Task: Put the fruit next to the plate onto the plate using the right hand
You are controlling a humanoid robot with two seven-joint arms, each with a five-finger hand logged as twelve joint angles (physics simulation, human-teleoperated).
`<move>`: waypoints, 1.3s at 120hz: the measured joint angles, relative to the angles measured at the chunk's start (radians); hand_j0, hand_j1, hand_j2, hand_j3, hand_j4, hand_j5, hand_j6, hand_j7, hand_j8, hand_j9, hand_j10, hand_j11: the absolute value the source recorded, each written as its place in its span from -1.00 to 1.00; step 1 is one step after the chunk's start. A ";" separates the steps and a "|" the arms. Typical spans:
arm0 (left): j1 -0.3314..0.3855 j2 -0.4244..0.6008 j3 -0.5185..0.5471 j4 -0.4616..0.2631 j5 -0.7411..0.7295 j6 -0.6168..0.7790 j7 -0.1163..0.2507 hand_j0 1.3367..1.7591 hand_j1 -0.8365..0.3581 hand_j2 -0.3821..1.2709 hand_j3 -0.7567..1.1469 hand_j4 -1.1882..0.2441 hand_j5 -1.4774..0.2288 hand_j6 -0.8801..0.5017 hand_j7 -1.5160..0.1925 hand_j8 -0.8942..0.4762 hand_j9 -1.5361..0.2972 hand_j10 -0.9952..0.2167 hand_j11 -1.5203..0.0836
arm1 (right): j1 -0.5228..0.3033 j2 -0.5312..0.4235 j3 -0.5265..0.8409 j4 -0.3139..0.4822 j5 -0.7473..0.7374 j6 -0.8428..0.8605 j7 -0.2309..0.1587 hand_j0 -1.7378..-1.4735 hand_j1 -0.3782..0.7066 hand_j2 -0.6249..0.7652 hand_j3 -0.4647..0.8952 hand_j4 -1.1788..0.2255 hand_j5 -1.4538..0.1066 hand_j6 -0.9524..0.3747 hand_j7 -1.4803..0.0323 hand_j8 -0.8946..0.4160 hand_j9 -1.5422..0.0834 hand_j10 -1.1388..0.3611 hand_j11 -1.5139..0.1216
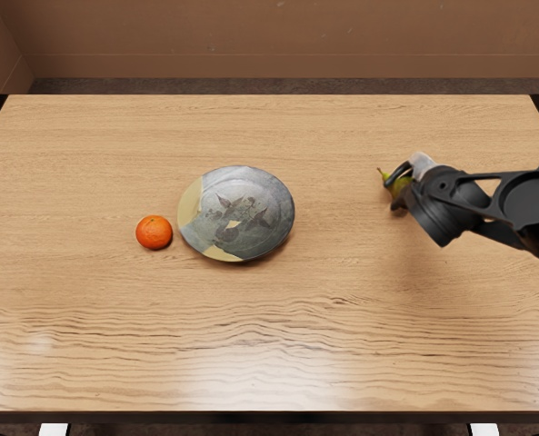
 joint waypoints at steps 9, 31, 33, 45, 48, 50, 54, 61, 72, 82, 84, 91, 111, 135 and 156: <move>0.000 0.000 0.000 0.000 0.000 0.000 0.000 0.52 0.94 -0.53 -0.21 0.63 0.70 0.24 0.74 0.27 0.65 0.61 0.86 | 0.001 -0.019 0.029 0.005 0.001 0.000 0.001 -0.31 0.55 0.27 -0.31 -0.46 -0.68 0.38 -0.51 0.19 -0.58 0.18 -0.66; 0.000 0.000 0.000 0.000 0.000 0.000 0.000 0.52 0.94 -0.53 -0.21 0.63 0.70 0.24 0.74 0.27 0.65 0.61 0.86 | -0.001 -0.062 0.157 0.025 0.003 0.000 0.000 -0.31 0.60 0.33 -0.32 -0.47 -0.71 0.38 -0.53 0.23 -0.59 0.23 -0.66; 0.000 0.000 0.000 0.000 0.000 0.000 0.000 0.52 0.94 -0.53 -0.21 0.63 0.70 0.24 0.74 0.27 0.65 0.61 0.86 | -0.001 -0.064 0.169 0.026 0.003 0.000 0.000 -0.31 0.60 0.34 -0.32 -0.47 -0.72 0.38 -0.53 0.23 -0.59 0.23 -0.66; 0.000 0.000 0.000 0.000 0.000 0.000 0.000 0.52 0.94 -0.53 -0.21 0.63 0.70 0.24 0.74 0.27 0.65 0.61 0.86 | -0.009 -0.071 0.247 0.033 0.005 0.001 -0.001 -0.31 0.60 0.33 -0.32 -0.47 -0.73 0.38 -0.53 0.23 -0.58 0.23 -0.64; 0.000 0.000 0.000 0.000 0.000 0.000 0.000 0.52 0.94 -0.53 -0.21 0.63 0.70 0.24 0.74 0.27 0.65 0.61 0.86 | -0.013 -0.072 0.268 0.037 0.005 0.001 -0.001 -0.30 0.60 0.33 -0.32 -0.47 -0.73 0.39 -0.54 0.22 -0.58 0.23 -0.64; 0.000 0.000 0.000 0.000 0.000 0.000 0.000 0.52 0.94 -0.53 -0.21 0.63 0.70 0.24 0.74 0.27 0.65 0.61 0.86 | -0.015 -0.072 0.281 0.040 0.005 0.001 -0.001 -0.30 0.60 0.33 -0.32 -0.48 -0.73 0.39 -0.54 0.22 -0.58 0.22 -0.64; 0.000 0.000 0.000 0.000 0.000 0.000 0.000 0.52 0.94 -0.53 -0.21 0.63 0.70 0.24 0.74 0.27 0.65 0.61 0.86 | -0.018 -0.073 0.306 0.048 0.005 0.004 -0.001 -0.30 0.60 0.32 -0.32 -0.48 -0.74 0.39 -0.54 0.22 -0.58 0.22 -0.64; 0.000 0.000 0.000 0.000 0.000 0.000 0.000 0.52 0.94 -0.53 -0.21 0.63 0.70 0.24 0.74 0.27 0.65 0.61 0.86 | -0.024 -0.074 0.345 0.061 0.005 0.031 -0.001 -0.30 0.59 0.33 -0.32 -0.48 -0.74 0.39 -0.54 0.22 -0.58 0.21 -0.64; 0.000 0.000 0.000 0.000 0.000 0.000 0.000 0.52 0.94 -0.53 -0.21 0.63 0.70 0.24 0.74 0.27 0.65 0.61 0.86 | -0.040 -0.071 0.406 0.073 0.007 0.109 -0.001 -0.30 0.59 0.33 -0.31 -0.48 -0.74 0.38 -0.54 0.21 -0.58 0.21 -0.64; 0.000 0.000 0.000 0.000 0.000 0.000 0.000 0.52 0.94 -0.53 -0.21 0.63 0.70 0.24 0.74 0.27 0.65 0.61 0.86 | -0.051 -0.067 0.446 0.085 0.009 0.183 -0.001 -0.30 0.58 0.32 -0.31 -0.47 -0.75 0.38 -0.54 0.21 -0.59 0.21 -0.65; 0.000 0.000 0.000 0.000 0.000 0.000 0.000 0.52 0.94 -0.53 -0.21 0.63 0.70 0.24 0.74 0.27 0.65 0.61 0.86 | -0.053 -0.066 0.453 0.088 0.009 0.197 -0.001 -0.30 0.58 0.32 -0.31 -0.47 -0.75 0.38 -0.54 0.21 -0.59 0.21 -0.65; 0.000 0.000 0.000 0.000 0.000 0.000 0.000 0.52 0.94 -0.53 -0.21 0.63 0.70 0.24 0.74 0.27 0.65 0.61 0.86 | -0.059 -0.062 0.471 0.098 0.010 0.244 -0.001 -0.29 0.59 0.33 -0.31 -0.47 -0.76 0.38 -0.54 0.21 -0.59 0.21 -0.65; 0.000 0.000 0.000 0.000 0.000 0.000 0.000 0.52 0.94 -0.53 -0.21 0.63 0.70 0.24 0.74 0.27 0.65 0.61 0.86 | -0.066 -0.025 0.490 0.113 0.011 0.343 -0.002 -0.28 0.49 0.25 -0.32 -0.48 -0.75 0.29 -0.54 0.15 -0.57 0.17 -0.64; 0.000 0.000 0.000 0.000 0.000 0.000 0.000 0.52 0.94 -0.53 -0.21 0.63 0.70 0.24 0.74 0.27 0.65 0.61 0.86 | -0.061 0.058 0.492 0.114 0.009 0.378 -0.003 -0.28 0.50 0.25 -0.32 -0.47 -0.78 0.29 -0.54 0.16 -0.54 0.23 -0.60; 0.000 0.000 0.000 0.000 0.000 0.000 0.000 0.52 0.94 -0.53 -0.21 0.63 0.70 0.24 0.74 0.27 0.65 0.61 0.86 | -0.059 0.134 0.492 0.106 -0.023 0.371 -0.002 -0.28 0.46 0.20 -0.32 -0.47 -0.77 0.26 -0.54 0.13 -0.52 0.10 -0.60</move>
